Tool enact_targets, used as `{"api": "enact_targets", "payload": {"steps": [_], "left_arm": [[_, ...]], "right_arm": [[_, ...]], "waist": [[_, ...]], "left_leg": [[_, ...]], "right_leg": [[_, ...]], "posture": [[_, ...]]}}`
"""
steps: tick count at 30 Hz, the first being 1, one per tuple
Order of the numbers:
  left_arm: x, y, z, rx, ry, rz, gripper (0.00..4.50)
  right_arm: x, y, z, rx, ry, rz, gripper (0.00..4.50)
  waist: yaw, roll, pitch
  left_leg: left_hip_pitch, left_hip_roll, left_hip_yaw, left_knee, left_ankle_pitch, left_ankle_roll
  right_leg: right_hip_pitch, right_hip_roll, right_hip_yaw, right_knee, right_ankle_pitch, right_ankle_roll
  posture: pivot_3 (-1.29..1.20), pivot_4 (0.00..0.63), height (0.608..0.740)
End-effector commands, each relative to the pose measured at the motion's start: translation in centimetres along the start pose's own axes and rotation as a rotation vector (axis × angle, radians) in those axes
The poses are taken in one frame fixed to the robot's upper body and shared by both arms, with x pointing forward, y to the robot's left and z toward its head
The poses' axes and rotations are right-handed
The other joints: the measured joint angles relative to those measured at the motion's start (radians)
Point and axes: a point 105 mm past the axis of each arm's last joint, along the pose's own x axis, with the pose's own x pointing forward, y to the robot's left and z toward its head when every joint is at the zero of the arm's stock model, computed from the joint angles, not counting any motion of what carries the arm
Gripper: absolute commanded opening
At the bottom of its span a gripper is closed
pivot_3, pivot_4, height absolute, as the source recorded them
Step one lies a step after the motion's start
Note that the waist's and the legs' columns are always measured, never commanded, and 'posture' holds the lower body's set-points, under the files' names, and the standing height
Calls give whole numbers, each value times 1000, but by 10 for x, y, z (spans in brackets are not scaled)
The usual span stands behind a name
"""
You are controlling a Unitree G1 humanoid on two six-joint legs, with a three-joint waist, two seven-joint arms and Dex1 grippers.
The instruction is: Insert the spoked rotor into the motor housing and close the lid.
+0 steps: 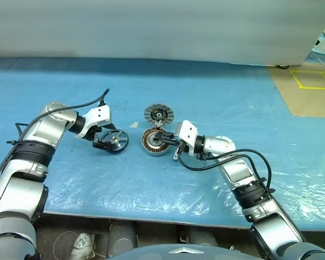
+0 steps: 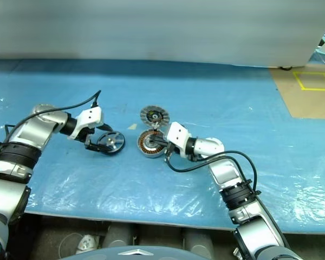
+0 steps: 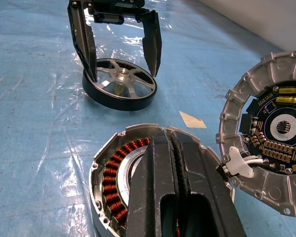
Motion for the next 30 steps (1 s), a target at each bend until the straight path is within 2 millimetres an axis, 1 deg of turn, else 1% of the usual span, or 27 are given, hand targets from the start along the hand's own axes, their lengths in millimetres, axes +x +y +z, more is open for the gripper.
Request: {"api": "enact_targets", "payload": {"steps": [1, 4, 8, 11, 13, 16, 17, 21, 26, 30], "left_arm": [[-4, -2, -1, 4, 14, -3, 4465], [-3, -1, 0, 27, 10, 4, 4465], [-3, 8, 3, 59, 6, 62, 4465], [-3, 5, 6, 35, -15, 37, 4465], [-3, 5, 5, 29, -15, 38, 4100], [-1, 2, 4, 16, -17, 26, 3264], [0, 0, 4, 11, -20, 21, 3127], [0, -2, 5, 7, -22, 17, 3127], [-2, 6, 6, 30, -21, 71, 3127], [-2, 11, 7, 11, -35, 104, 3127]], "right_arm": [[1, 0, 9, -25, -27, -4, 0], [1, -1, 8, -25, -25, -4, 0], [1, -1, 7, -27, -19, -4, 0], [1, -1, 6, -28, -15, -3, 0], [1, 0, 6, -29, -12, -1, 0], [1, 0, 5, -27, -9, 1, 0], [1, 0, 5, -27, -8, 2, 0], [1, 2, 3, -27, -2, 6, 0], [1, 2, 2, -27, 5, 7, 0], [1, 2, 1, -25, 8, 7, 0]], "waist": [[0, 0, 0], [0, 0, 0], [0, 0, 0], [0, 0, 0], [0, 0, 0], [0, 0, 0], [1, 0, 0], [1, 0, 0], [1, 0, 0], [1, 0, 0]], "left_leg": [[0, 0, 0, 0, 0, 0], [0, 0, 0, 0, 0, 0], [0, 0, 0, 0, 0, 0], [0, 0, 0, 1, 0, 0], [0, 0, 0, 1, 0, 0], [0, 0, 0, 1, 0, 0], [0, 0, 0, 1, 0, 0], [0, 0, 0, 1, 0, 0], [0, 0, 0, 1, 0, 0], [0, 0, 0, 2, 0, 0]], "right_leg": [[0, 0, 0, 0, 0, 0], [0, 0, 0, 0, 0, 0], [0, 0, 0, 0, 0, 0], [0, 0, 0, 1, 0, 0], [0, 0, 0, 1, 0, 0], [0, 0, 0, 1, 0, 0], [0, 0, 0, 1, 0, 0], [0, 0, 0, 1, 0, 0], [0, 0, 0, 2, 0, 0], [0, 0, 0, 2, 0, 0]], "posture": [[0, 150, 740], [0, 150, 740], [0, 150, 740], [0, 150, 740], [0, 150, 740], [0, 150, 740], [0, 150, 740], [0, 150, 740], [0, 150, 740], [0, 150, 740]]}}
